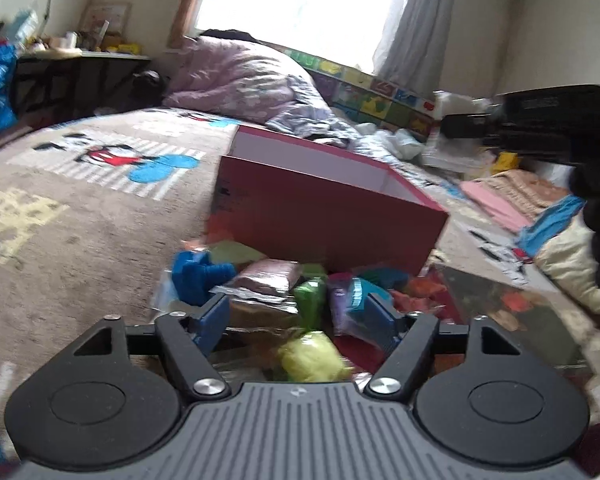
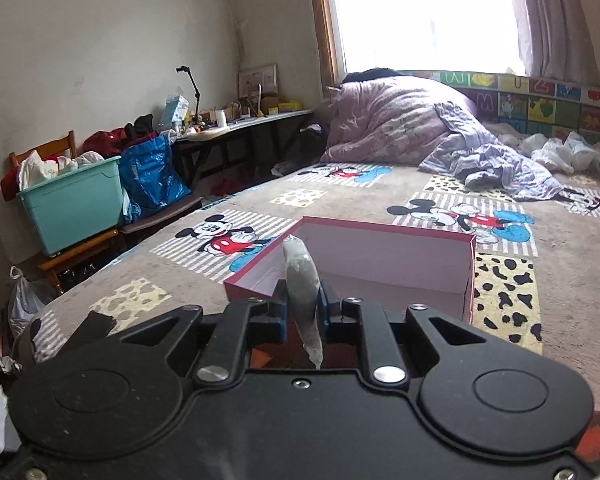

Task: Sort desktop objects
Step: 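Lower the white bag into the red box and open the right gripper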

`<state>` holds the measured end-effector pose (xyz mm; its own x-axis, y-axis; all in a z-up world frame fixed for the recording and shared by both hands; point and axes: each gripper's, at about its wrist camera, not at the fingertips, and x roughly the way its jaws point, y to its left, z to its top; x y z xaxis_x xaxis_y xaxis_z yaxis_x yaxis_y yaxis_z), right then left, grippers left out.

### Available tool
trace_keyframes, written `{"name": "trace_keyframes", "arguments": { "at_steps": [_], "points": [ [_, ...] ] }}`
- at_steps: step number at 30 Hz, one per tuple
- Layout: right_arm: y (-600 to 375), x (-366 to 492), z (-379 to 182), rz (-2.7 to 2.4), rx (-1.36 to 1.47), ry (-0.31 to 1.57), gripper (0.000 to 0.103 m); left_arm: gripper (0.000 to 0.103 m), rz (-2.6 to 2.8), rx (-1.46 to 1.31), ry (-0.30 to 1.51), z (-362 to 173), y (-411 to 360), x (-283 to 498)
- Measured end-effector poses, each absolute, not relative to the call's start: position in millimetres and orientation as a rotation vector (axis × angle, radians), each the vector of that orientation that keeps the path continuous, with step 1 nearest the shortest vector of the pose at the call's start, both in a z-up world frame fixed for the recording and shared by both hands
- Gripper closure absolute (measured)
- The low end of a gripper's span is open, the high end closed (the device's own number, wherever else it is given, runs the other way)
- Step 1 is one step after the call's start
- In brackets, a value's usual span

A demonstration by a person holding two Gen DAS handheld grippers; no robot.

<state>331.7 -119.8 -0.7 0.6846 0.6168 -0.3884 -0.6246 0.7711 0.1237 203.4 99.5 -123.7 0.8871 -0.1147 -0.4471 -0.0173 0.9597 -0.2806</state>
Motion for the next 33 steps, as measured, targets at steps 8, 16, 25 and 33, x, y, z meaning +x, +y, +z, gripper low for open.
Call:
{"name": "trace_keyframes", "arguments": {
  "at_steps": [8,16,25,33],
  "points": [
    [-107,377,-5,0.675,-0.001,0.494,0.089,0.029,-0.098,-0.262,0.417,-120,98,199],
    [-95,424,-27,0.625,0.083,0.634,0.089,0.029,-0.064,-0.234,0.409,-120,99,200],
    [-78,468,-53,0.565,0.101,0.805,0.089,0.029,-0.054,-0.198,0.371,-125,102,200],
    [-72,487,-69,0.526,0.093,0.873,0.087,0.029,-0.043,-0.215,0.368,-128,108,203]
  ]
}}
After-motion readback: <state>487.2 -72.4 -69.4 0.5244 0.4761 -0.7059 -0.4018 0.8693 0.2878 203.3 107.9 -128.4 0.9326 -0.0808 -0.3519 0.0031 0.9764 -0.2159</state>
